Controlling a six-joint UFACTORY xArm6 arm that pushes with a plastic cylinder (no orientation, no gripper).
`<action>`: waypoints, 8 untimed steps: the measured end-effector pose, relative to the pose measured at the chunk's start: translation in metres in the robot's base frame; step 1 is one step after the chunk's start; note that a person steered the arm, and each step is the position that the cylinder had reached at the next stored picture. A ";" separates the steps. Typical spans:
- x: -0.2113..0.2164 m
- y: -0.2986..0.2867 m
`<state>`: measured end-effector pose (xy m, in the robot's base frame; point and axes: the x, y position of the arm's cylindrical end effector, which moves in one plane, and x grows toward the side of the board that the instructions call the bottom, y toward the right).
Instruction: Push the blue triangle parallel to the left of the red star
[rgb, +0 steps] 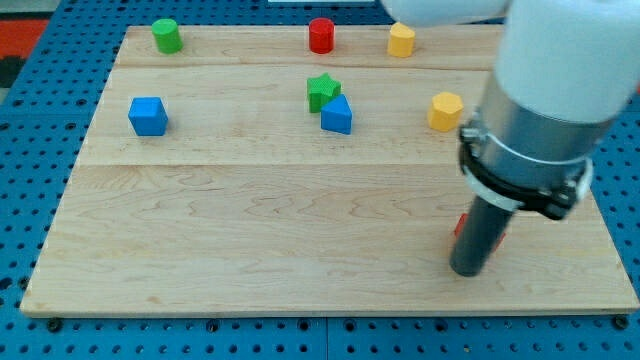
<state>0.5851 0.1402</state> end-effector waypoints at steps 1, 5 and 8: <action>-0.012 -0.080; -0.091 -0.077; -0.091 -0.062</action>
<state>0.4939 0.0785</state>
